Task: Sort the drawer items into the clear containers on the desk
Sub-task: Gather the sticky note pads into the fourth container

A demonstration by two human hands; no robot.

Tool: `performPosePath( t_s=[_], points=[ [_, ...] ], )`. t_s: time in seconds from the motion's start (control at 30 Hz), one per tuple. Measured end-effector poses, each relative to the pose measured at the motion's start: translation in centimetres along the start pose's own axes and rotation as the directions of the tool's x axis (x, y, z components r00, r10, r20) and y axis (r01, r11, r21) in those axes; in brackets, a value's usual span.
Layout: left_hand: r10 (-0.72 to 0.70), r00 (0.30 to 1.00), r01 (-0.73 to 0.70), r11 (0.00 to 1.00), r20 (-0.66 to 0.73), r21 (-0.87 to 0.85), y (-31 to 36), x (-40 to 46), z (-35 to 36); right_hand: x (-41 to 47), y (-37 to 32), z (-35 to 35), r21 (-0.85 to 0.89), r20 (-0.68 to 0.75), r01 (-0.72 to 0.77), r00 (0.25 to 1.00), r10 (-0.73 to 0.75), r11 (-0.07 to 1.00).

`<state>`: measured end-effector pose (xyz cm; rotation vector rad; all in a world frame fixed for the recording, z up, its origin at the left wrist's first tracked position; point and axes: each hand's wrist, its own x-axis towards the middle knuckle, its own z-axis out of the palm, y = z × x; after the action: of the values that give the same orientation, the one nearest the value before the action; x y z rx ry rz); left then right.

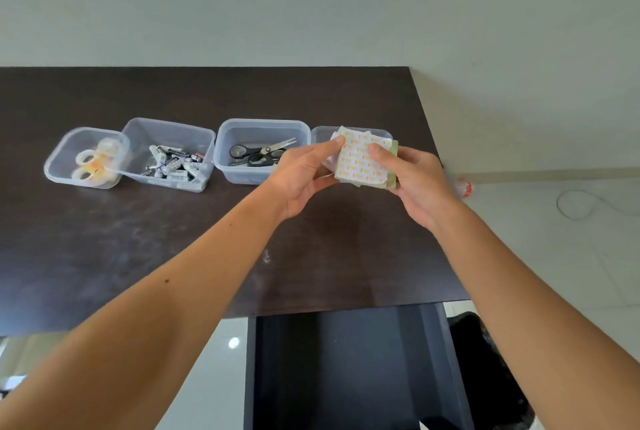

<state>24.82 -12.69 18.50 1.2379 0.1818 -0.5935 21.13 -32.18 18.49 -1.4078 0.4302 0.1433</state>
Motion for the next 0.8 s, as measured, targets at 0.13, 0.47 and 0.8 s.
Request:
performPosePath(
  t_s=[0.13,0.47,0.8],
  points=[
    [-0.016,0.999,0.019,0.997,-0.037,0.079,1.3,2.7,0.4,3.1,-0.5,0.6,-0.046,-0.086,-0.010,0.996,0.006,0.999],
    [-0.023,0.987,0.083,0.920,-0.159,0.383,-0.2,7.4,0.5,6.6,0.9,0.5,-0.148,-0.210,-0.070,0.977,0.038,0.987],
    [-0.040,0.980,0.119,0.904,-0.196,0.411,-1.8,7.9,0.5,6.9,2.7,1.1,-0.351,-0.232,-0.081,0.973,-0.003,0.933]
  ],
)
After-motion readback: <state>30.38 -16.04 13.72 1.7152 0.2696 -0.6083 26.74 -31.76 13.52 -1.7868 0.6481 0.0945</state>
